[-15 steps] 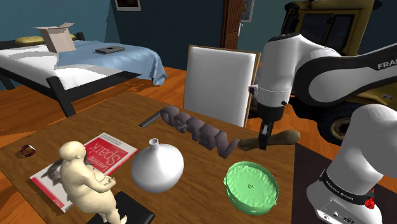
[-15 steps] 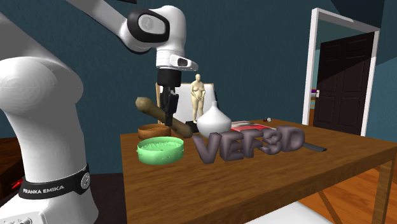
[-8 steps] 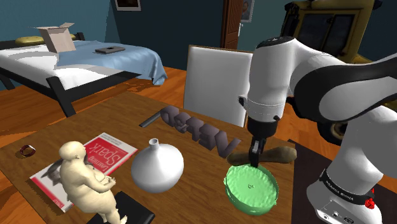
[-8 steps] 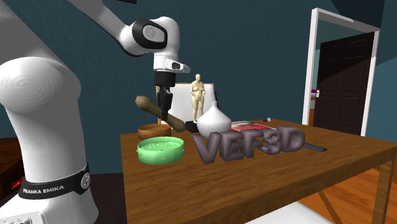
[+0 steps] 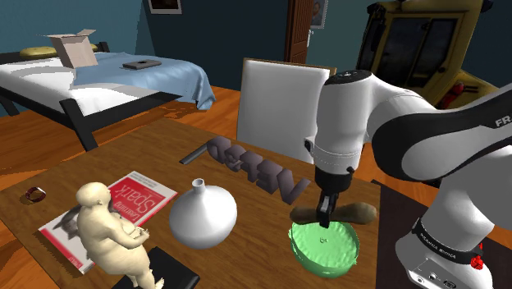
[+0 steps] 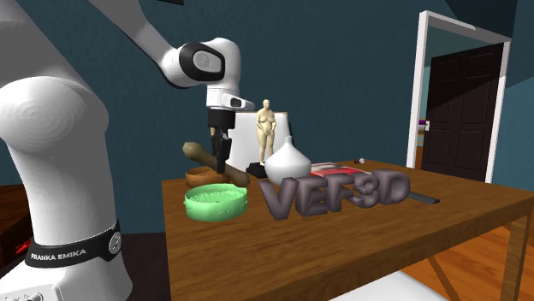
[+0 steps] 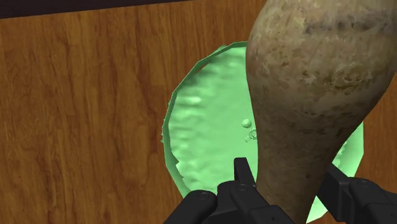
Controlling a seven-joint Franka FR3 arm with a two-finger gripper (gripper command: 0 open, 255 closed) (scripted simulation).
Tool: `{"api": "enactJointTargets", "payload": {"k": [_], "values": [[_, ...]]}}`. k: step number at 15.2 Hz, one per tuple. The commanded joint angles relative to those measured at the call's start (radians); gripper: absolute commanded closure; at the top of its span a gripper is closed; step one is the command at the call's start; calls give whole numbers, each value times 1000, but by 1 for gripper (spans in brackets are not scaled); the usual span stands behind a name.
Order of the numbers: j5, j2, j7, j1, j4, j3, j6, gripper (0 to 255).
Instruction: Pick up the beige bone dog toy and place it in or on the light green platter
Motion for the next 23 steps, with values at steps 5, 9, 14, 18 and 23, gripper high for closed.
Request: {"api": "enactJointTargets", "payload": {"k": [5,9,14,18,23], "values": [[11,68,2,-2,-42,24,111,255],[13,92,3,-4,-52,32,144,255],[13,92,3,-5,-52,32,144,255],[13,92,3,-5,-51,32,144,0],[-1,12,0,-5,5,4,8,0]]}}
